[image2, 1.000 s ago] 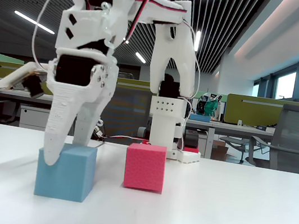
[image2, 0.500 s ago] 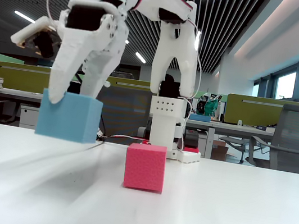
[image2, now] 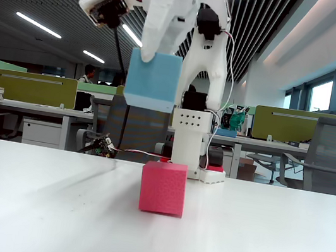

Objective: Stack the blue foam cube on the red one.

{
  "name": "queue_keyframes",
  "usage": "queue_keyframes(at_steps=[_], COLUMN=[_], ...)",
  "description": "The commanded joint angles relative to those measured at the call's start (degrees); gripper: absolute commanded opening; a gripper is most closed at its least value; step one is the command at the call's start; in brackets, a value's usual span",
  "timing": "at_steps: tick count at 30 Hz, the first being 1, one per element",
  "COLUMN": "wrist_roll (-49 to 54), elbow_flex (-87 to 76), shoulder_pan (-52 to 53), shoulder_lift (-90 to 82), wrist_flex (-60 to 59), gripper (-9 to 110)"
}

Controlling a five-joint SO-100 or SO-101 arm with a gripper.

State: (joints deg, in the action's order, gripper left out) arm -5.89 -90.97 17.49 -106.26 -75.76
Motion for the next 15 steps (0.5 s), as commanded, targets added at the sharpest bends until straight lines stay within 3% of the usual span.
queue_keyframes(at_steps=[1, 15], wrist_roll=[-0.2, -0.8], elbow_flex=[-3.5, -19.6], shoulder_pan=[-0.9, -2.9], shoulder_lift=[-5.4, -11.5], wrist_flex=[-0.3, 0.5], gripper=[21, 21])
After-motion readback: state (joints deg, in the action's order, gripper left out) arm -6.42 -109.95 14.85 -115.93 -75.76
